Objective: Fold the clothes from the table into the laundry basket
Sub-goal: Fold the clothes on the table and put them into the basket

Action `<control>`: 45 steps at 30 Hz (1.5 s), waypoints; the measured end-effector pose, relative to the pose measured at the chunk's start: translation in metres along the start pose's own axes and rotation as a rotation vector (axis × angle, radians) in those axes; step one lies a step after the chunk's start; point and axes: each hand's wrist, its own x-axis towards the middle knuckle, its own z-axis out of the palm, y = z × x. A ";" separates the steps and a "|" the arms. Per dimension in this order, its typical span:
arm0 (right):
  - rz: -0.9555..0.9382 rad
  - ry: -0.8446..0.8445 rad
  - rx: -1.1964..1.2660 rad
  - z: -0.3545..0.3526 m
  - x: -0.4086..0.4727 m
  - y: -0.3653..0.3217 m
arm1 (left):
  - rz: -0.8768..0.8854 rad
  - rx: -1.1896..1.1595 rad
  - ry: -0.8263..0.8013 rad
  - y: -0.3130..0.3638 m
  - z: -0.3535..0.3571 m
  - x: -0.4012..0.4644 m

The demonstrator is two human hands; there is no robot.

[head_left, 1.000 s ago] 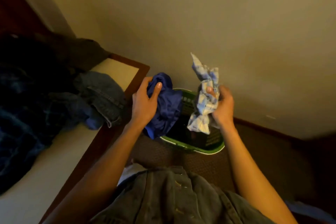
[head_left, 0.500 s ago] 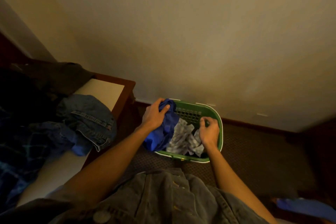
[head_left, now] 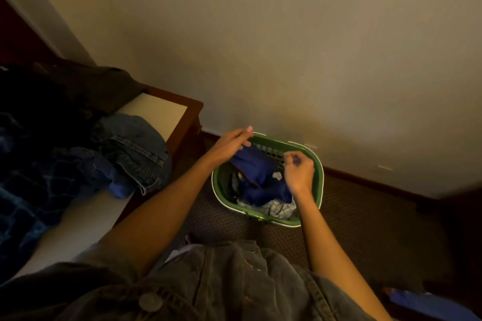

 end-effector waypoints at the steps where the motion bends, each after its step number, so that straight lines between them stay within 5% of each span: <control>1: 0.006 -0.034 -0.005 0.005 -0.004 0.001 | -0.023 -0.028 0.019 -0.010 0.002 -0.008; 8: -0.037 -0.309 -0.073 0.065 -0.048 0.003 | -0.134 0.007 0.237 -0.095 -0.019 -0.086; 14: -0.184 -0.587 -0.124 0.135 -0.098 -0.035 | -0.129 -0.096 0.634 -0.128 -0.075 -0.168; 22: -0.452 -0.841 -0.126 0.240 -0.191 -0.106 | -0.251 0.276 1.226 -0.183 -0.182 -0.294; 25: -0.582 -0.871 -0.111 0.279 -0.231 -0.126 | -0.376 0.416 1.173 -0.203 -0.232 -0.325; 32: -0.771 -0.923 -0.204 0.368 -0.304 -0.182 | -0.783 0.571 0.625 -0.317 -0.257 -0.358; 38: -0.806 -1.082 -0.393 0.415 -0.355 -0.158 | -0.624 0.610 1.024 -0.366 -0.233 -0.423; 41: -0.939 -1.202 -0.683 0.431 -0.387 -0.110 | -0.571 0.463 1.124 -0.376 -0.224 -0.439; 45: -0.955 -1.425 -0.832 0.437 -0.423 -0.077 | -0.376 -0.320 1.421 -0.364 -0.238 -0.458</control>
